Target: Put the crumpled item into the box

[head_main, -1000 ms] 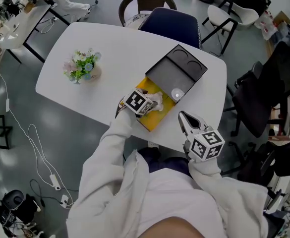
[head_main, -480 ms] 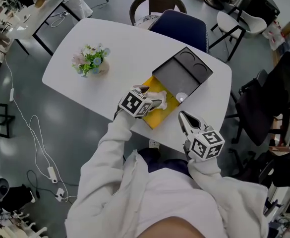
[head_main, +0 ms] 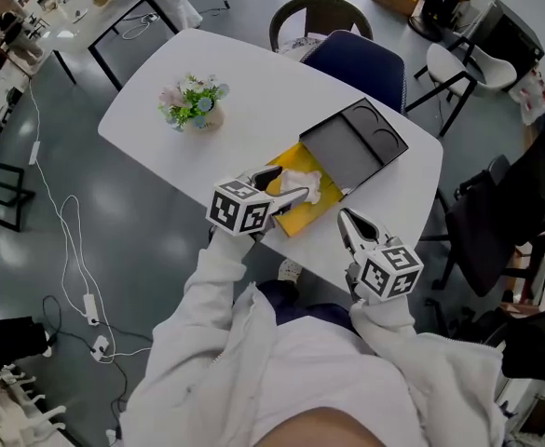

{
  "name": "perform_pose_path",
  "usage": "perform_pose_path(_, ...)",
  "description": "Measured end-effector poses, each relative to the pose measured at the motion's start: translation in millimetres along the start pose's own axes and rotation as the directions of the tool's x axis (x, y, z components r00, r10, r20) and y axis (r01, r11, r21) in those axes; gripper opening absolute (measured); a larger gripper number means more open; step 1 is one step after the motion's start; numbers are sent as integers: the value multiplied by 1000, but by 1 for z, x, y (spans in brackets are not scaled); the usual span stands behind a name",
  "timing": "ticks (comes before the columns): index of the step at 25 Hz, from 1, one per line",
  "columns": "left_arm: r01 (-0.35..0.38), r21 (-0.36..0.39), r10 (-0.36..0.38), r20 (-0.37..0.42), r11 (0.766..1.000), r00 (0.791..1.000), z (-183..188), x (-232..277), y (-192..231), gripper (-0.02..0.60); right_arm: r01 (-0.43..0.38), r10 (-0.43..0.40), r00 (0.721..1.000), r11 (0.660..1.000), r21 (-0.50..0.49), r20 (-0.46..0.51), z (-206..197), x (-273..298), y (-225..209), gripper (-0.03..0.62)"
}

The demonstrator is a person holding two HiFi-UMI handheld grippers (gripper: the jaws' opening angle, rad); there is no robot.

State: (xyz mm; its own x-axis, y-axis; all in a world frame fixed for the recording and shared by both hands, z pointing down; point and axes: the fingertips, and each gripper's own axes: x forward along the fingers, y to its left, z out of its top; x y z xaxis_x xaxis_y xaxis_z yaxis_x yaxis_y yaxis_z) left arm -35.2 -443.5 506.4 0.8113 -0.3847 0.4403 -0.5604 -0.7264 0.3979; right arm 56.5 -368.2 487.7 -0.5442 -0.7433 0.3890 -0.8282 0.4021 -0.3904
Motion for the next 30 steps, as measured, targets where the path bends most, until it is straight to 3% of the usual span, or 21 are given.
perform_pose_path(6, -34, -54, 40, 110, 998, 993, 10, -31, -12, 350, -38, 38, 999, 999, -20, -8, 2, -1, 8, 38)
perform_pose_path(17, -117, -38, 122, 236, 992, 964, 14, -70, -41, 343, -79, 78, 997, 996, -50, -7, 6, -4, 18, 38)
perform_pose_path(23, -155, -92, 176, 304, 984, 936, 4, -83, -49, 257, -91, 92, 996, 993, -73, 18, 14, -10, 22, 38)
perform_pose_path(26, -182, -114, 211, 352, 977, 912, 2, -91, -49, 199, -103, 106, 994, 991, -90, 36, 20, -12, 26, 38)
perform_pose_path(30, -206, -84, 223, 424, 975, 878, 7, -104, -54, 61, -124, 132, 989, 986, -114, 63, 25, -15, 33, 38)
